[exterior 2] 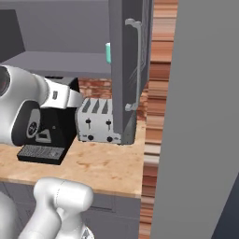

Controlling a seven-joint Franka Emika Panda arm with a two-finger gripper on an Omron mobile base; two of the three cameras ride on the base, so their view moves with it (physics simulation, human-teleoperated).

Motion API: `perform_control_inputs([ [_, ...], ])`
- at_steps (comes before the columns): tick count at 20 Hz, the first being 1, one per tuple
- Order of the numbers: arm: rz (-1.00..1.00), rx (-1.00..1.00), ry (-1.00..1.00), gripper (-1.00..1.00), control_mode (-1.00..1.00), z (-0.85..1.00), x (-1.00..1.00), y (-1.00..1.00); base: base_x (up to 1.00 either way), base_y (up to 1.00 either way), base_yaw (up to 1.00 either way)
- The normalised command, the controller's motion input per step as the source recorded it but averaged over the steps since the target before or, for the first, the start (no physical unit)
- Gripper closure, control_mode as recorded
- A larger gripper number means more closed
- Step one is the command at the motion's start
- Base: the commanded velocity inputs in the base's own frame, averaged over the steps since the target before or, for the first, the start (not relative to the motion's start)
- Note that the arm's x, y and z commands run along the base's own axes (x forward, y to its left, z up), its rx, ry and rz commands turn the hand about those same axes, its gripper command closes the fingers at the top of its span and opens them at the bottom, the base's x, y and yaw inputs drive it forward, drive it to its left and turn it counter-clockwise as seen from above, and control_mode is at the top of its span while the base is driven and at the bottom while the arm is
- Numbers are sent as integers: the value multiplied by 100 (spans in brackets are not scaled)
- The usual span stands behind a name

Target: Open the cabinet directly in front. Then move the beer and the mug to the dining counter with the candle on it.

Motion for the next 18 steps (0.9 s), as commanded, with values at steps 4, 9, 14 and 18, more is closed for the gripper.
perform_control_inputs([
  [4,0,-3,7,-100,-100,3,0,0,0,0,0],
  [9,0,0,0,-100,-100,1,0,-6,0,0,0],
  [14,0,1,3,-100,-100,34,10,-10,0,0,0],
  [18,0,0,0,-100,-100,33,0,-19,0,0,0],
])
